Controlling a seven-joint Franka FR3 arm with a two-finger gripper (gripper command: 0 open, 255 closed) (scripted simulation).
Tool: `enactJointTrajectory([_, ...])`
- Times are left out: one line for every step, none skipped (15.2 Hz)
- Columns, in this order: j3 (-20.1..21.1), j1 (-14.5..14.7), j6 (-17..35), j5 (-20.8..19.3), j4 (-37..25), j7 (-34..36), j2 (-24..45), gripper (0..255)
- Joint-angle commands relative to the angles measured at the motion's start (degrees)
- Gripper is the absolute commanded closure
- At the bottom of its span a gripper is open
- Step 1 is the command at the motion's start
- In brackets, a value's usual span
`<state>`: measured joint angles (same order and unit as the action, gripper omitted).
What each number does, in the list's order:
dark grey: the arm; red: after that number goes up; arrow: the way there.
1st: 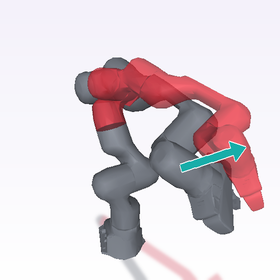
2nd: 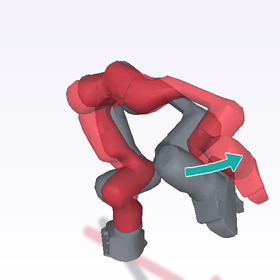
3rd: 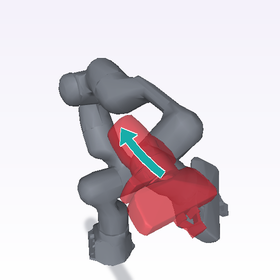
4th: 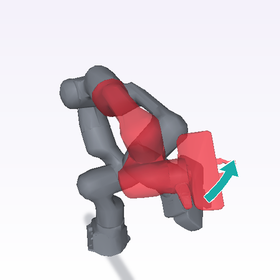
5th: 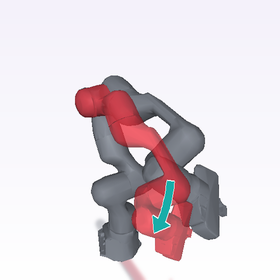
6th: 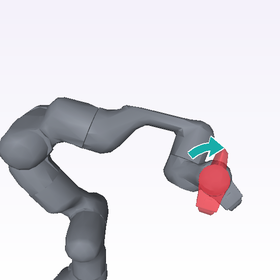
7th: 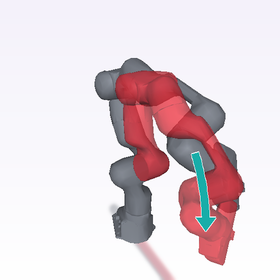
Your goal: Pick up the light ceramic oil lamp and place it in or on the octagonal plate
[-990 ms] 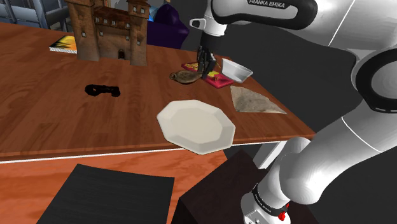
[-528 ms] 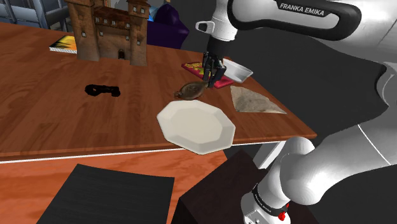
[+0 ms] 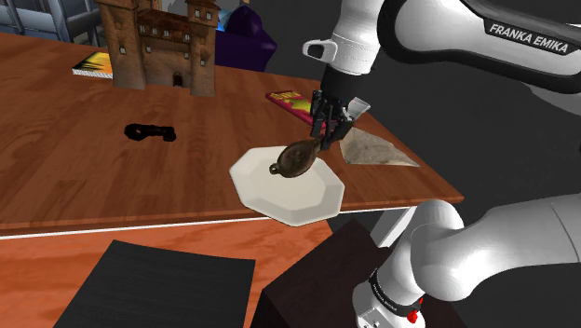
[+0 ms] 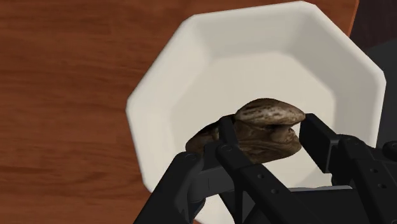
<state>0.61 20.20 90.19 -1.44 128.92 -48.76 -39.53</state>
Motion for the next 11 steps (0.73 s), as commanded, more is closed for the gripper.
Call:
enactJointTrajectory([0.71, 0.28, -0.01, 0.45, 1.19, 0.83, -1.15, 255])
enactJointTrajectory([0.71, 0.29, 0.70, 0.46, 2.10, 0.85, -1.35, 255])
enactJointTrajectory([0.71, 0.30, 1.41, 0.46, 3.01, 0.87, -1.54, 255])
enactJointTrajectory([0.71, 0.31, 2.13, 0.46, 3.91, 0.89, -1.72, 255])
enactJointTrajectory([0.71, 0.32, 2.84, 0.46, 4.79, 0.91, -1.89, 255])
enactJointTrajectory([0.71, 0.33, 3.56, 0.47, 5.67, 0.93, -2.05, 255])
enactJointTrajectory([0.71, 0.33, 4.29, 0.47, 6.54, 0.95, -2.20, 255])
enactJointTrajectory([0.71, 0.34, 5.01, 0.47, 7.41, 0.97, -2.34, 255])
enactJointTrajectory([0.72, 0.35, 5.74, 0.47, 8.26, 0.99, -2.46, 255])
enactJointTrajectory([0.72, 0.36, 6.47, 0.48, 9.10, 1.01, -2.58, 255])
enactJointTrajectory([0.72, 0.36, 7.20, 0.48, 9.94, 1.03, -2.68, 255])
